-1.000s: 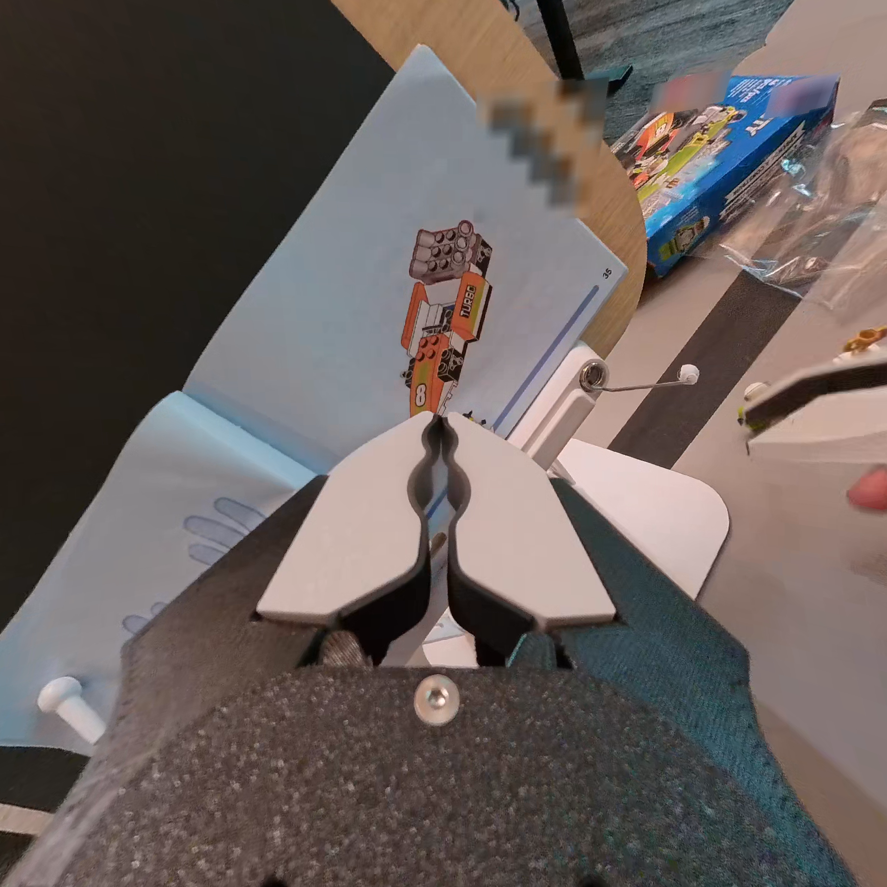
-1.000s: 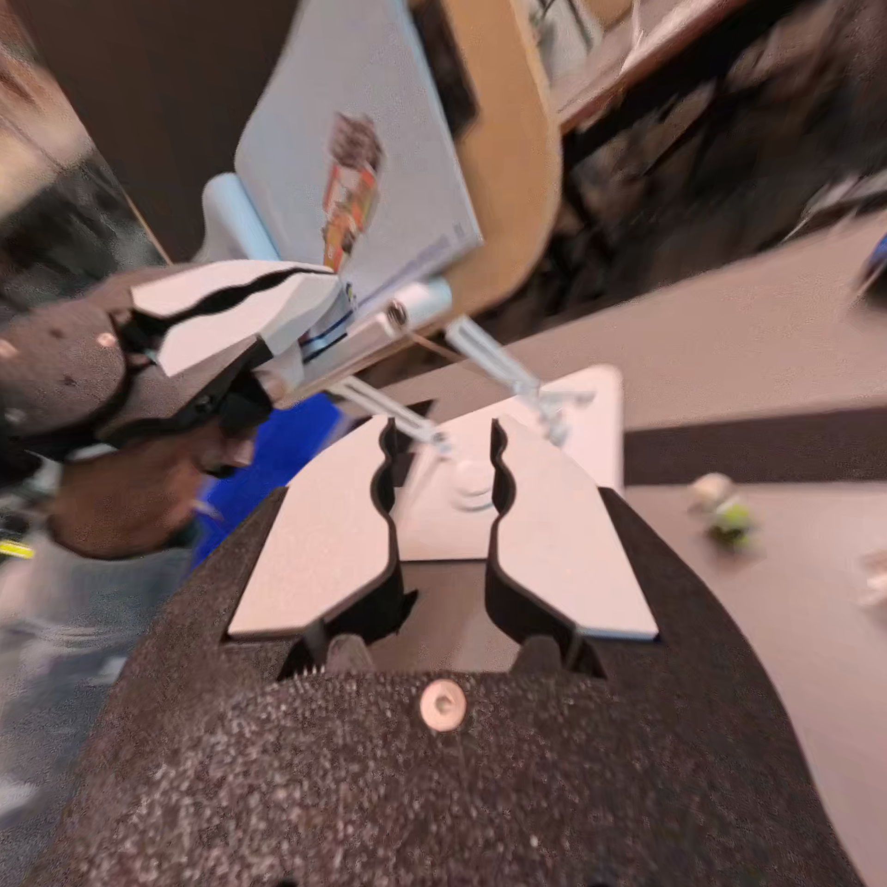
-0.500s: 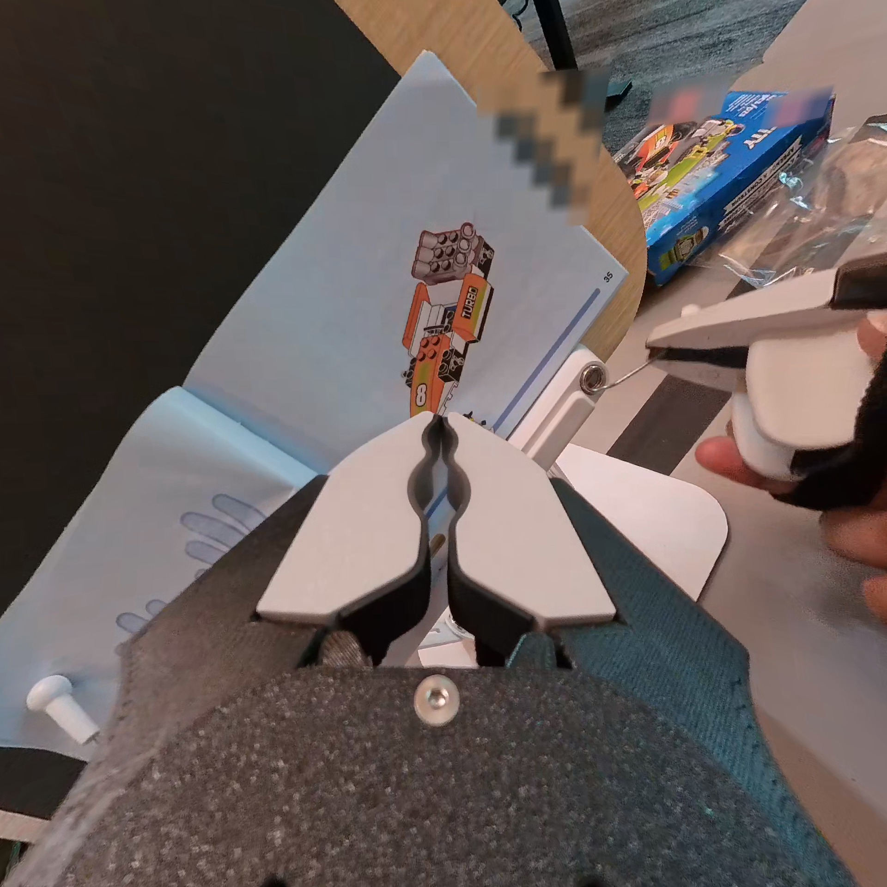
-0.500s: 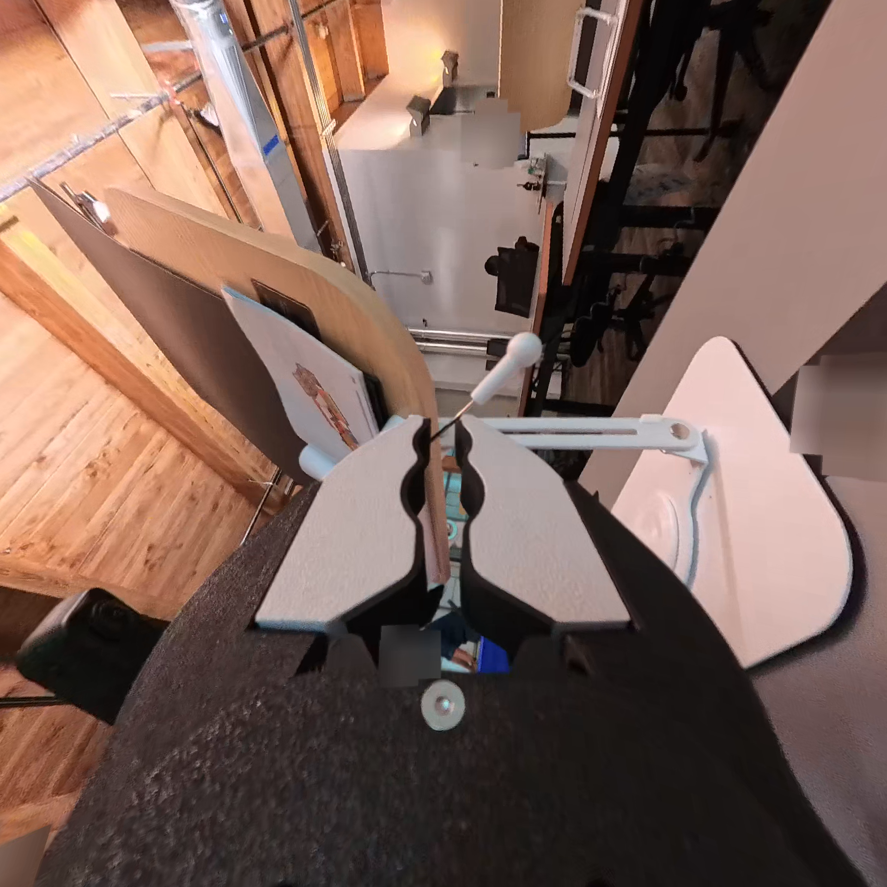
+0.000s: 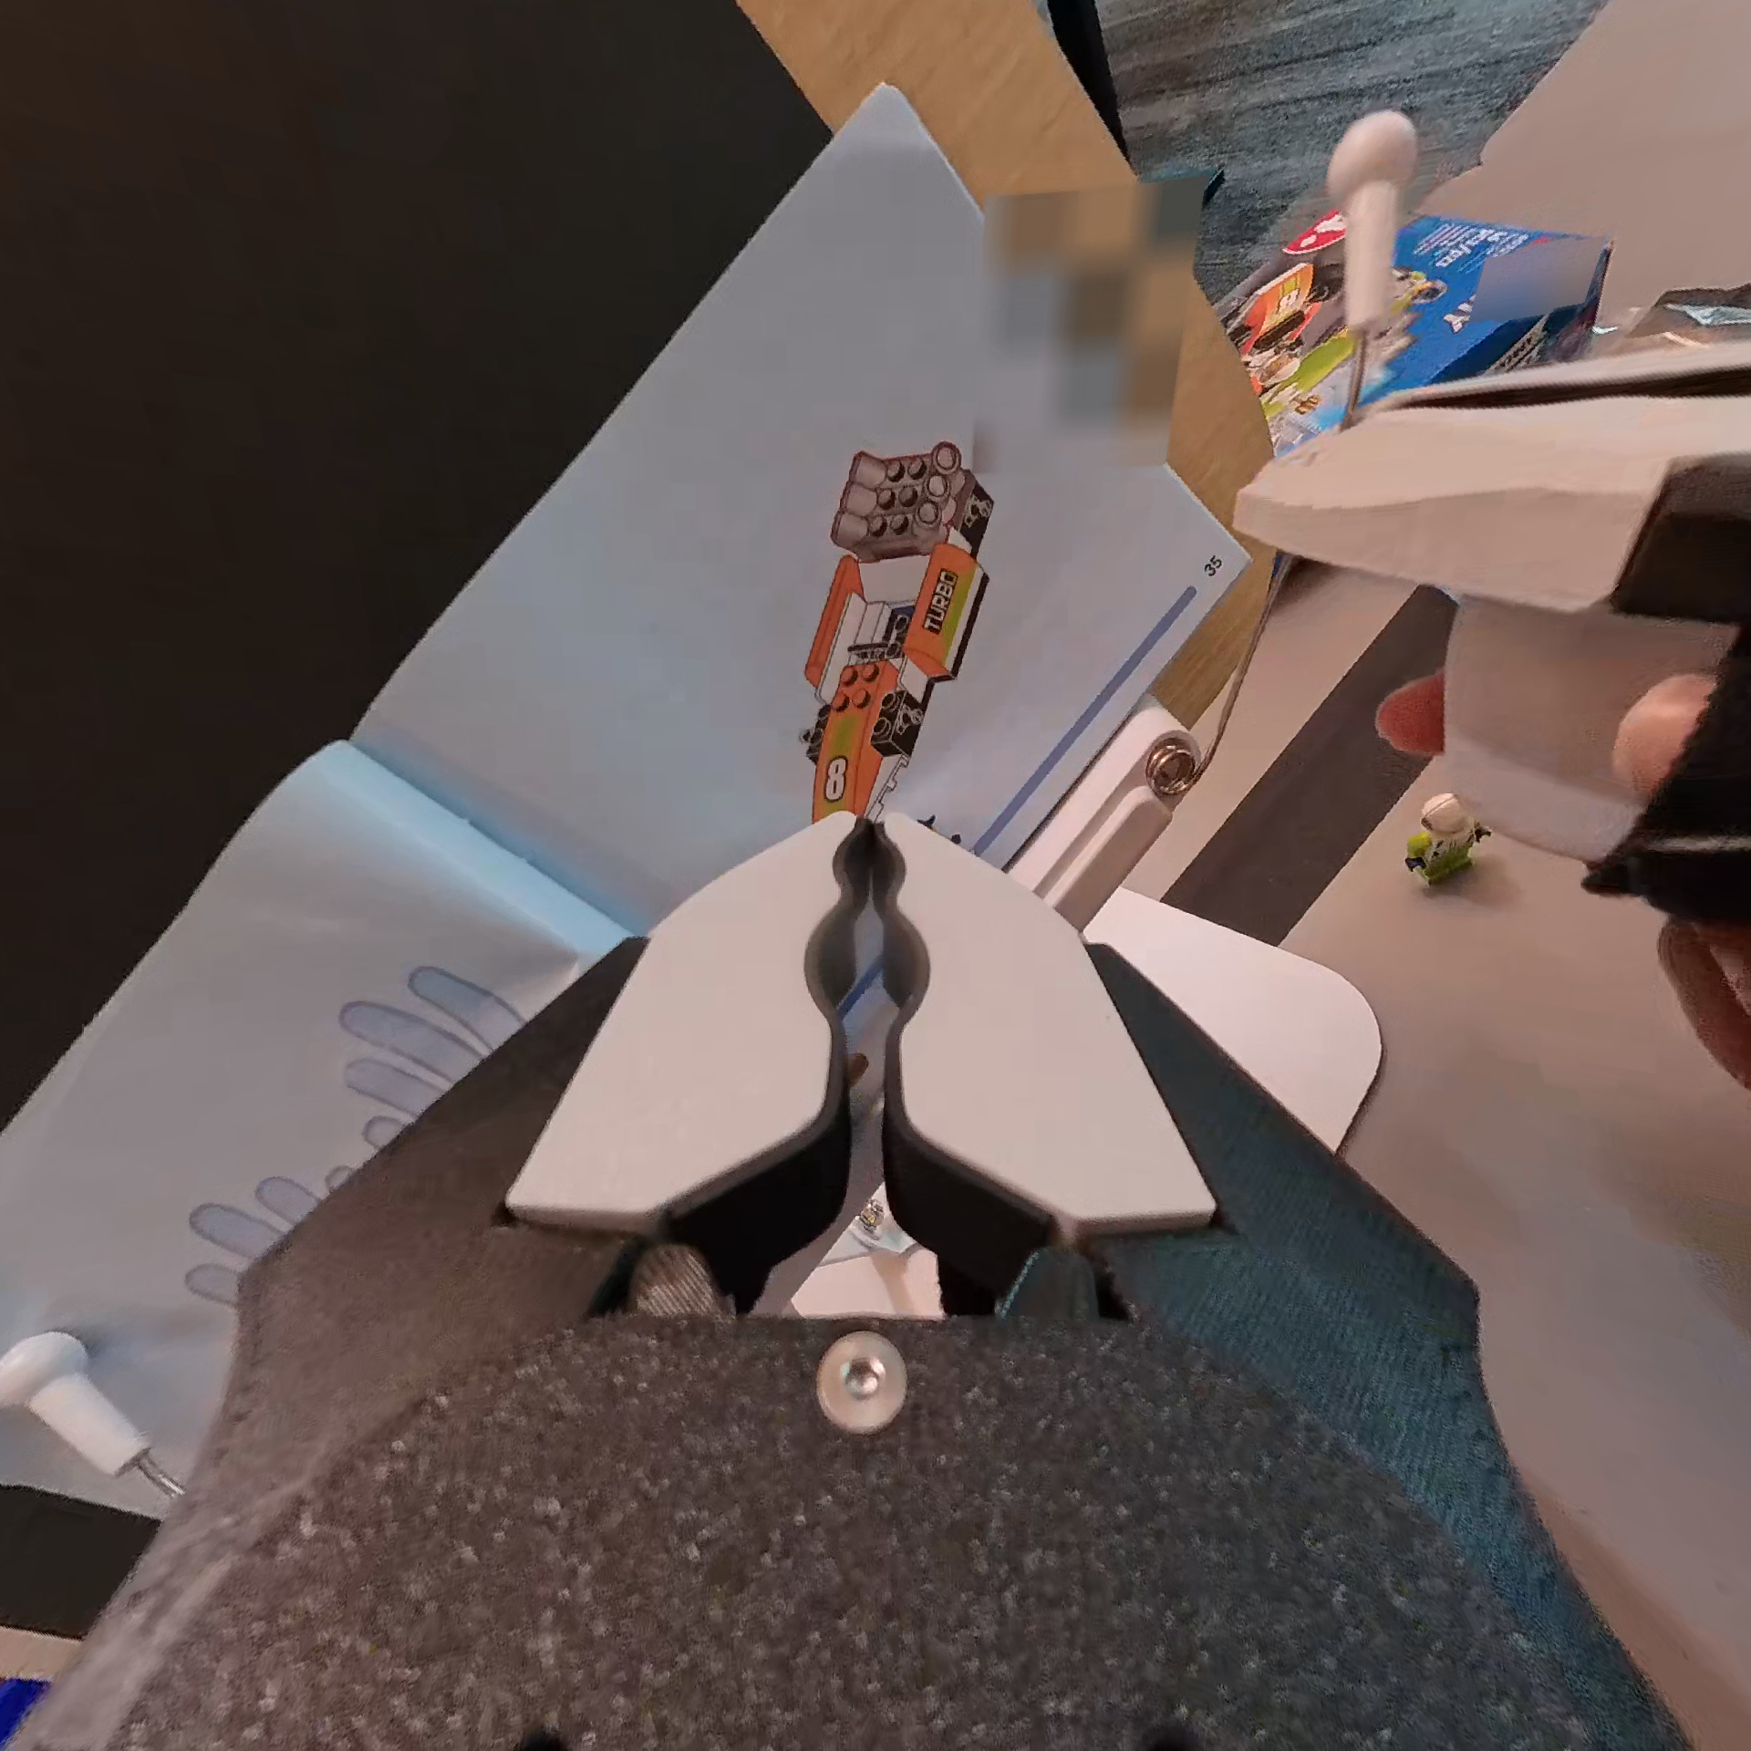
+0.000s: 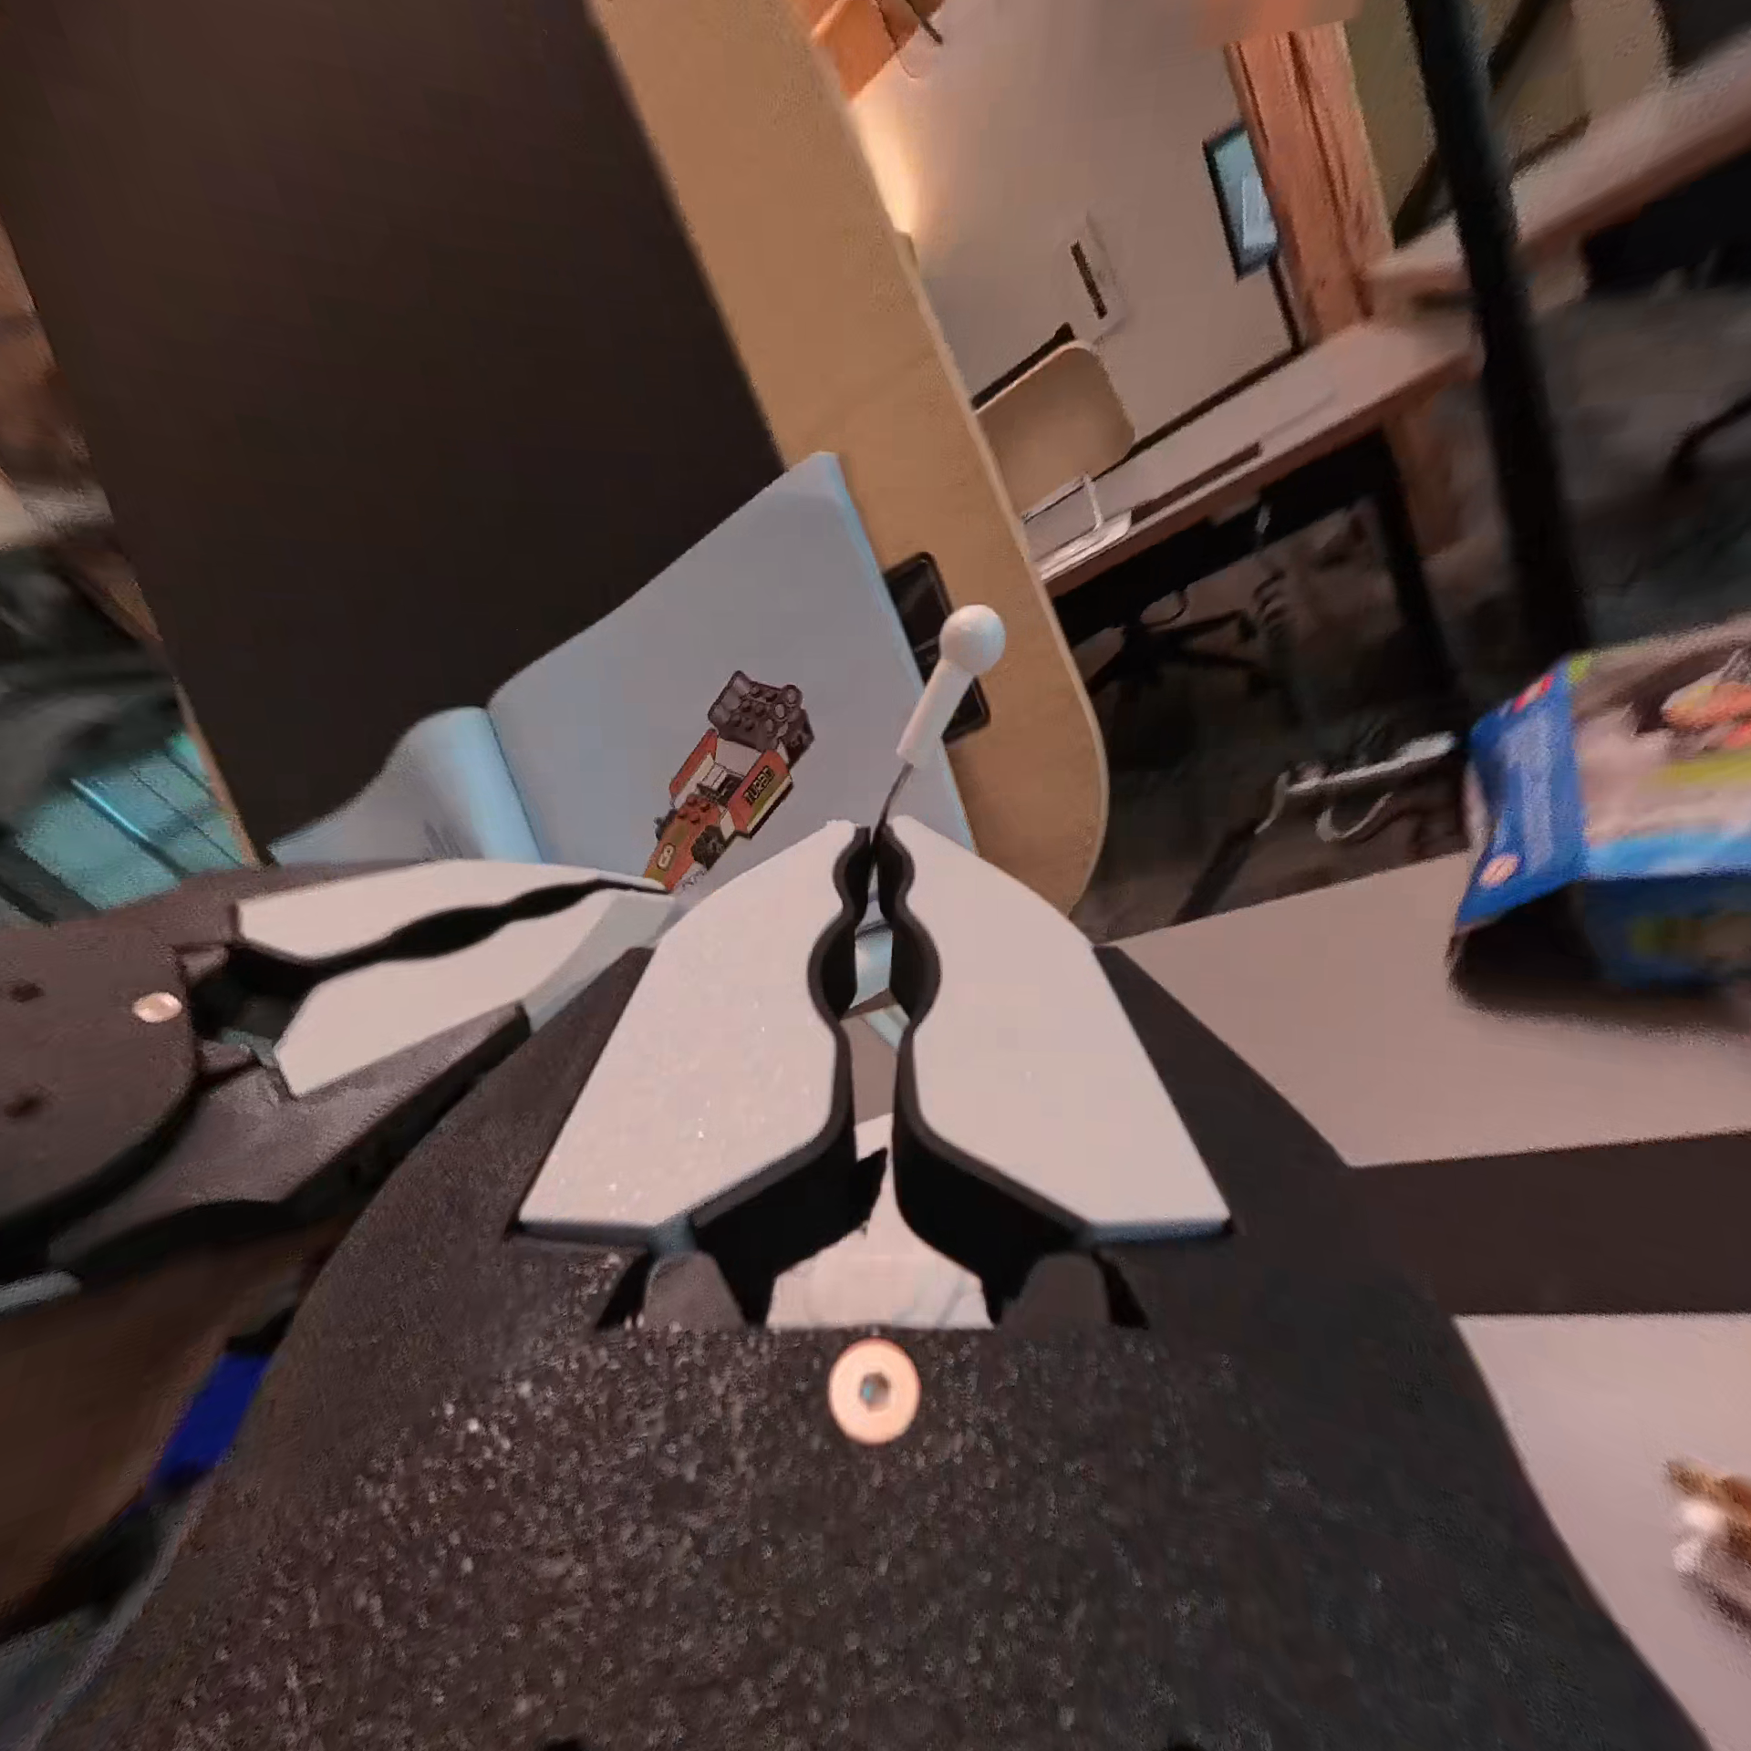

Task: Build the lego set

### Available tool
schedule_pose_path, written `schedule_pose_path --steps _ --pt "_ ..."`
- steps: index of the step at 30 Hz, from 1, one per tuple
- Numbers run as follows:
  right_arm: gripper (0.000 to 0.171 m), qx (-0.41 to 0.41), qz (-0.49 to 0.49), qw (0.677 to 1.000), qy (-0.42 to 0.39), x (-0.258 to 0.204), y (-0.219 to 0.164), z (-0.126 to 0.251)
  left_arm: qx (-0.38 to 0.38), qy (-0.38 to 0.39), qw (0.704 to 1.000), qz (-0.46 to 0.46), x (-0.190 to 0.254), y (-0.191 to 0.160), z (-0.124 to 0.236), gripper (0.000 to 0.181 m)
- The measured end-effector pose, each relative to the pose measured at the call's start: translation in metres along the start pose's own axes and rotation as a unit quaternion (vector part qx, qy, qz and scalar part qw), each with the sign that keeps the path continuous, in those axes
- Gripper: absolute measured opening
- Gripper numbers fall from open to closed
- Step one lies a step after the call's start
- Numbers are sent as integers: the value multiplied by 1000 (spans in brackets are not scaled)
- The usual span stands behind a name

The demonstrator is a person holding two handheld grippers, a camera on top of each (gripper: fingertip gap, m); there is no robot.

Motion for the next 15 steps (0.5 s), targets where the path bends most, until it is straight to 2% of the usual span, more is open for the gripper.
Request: schedule_pose_path --steps 4,7,12,15 --pt "2 -1 144 990 1 -10 3 -4 0 -3 1000 5 0 0 0 0" --pt "3 -7 213 977 6 -14 4 -7 2 -5 1000 7 0 0 0 0" --pt "3 -50 266 962 25 -17 5 -19 2 -6 1000 7 0 0 1 0" --pt "3 -99 231 967 35 -14 5 -29 1 -4 1000 9 0 1 1 0"
Point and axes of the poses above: each gripper's, where its closed fingertips meet, z back along the fingers, y out of its top, x = y × z across the jaws, the point moved 4 cm from there along z, back along the fingers, and after that the axes turned 3 degrees about x, right-handed, at the moved point
